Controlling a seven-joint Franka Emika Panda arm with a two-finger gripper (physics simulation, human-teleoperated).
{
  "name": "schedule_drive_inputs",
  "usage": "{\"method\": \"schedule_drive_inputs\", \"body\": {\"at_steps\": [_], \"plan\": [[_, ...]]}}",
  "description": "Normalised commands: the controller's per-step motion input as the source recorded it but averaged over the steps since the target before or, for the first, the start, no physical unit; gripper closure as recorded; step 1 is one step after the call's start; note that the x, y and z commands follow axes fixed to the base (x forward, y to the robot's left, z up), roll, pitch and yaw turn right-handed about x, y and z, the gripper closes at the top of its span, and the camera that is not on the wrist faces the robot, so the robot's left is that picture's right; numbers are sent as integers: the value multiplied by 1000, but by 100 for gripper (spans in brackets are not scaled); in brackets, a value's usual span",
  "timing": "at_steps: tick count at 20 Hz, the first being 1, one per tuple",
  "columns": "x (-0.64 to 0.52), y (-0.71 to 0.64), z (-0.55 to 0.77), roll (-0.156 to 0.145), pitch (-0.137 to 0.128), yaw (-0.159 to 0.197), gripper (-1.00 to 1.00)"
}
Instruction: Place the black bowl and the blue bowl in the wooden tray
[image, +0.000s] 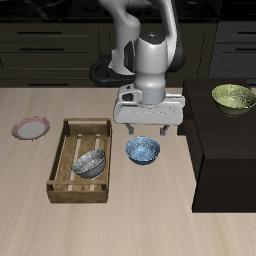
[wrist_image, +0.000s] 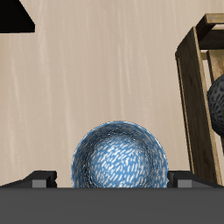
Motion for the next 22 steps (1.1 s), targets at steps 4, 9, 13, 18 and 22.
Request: {"method": "schedule_drive_inputs", "body": {"at_steps": [4, 9, 13, 18, 22], "plan": [[67, -45, -116, -8, 15, -9, -100], [28, 75, -213, 7, 29, -8, -100], [-33, 75, -143, 6, 11, -6, -100], [2, 135, -256, 24, 46, -12, -100], [-18, 33, -156, 12, 24, -11, -100]]}}
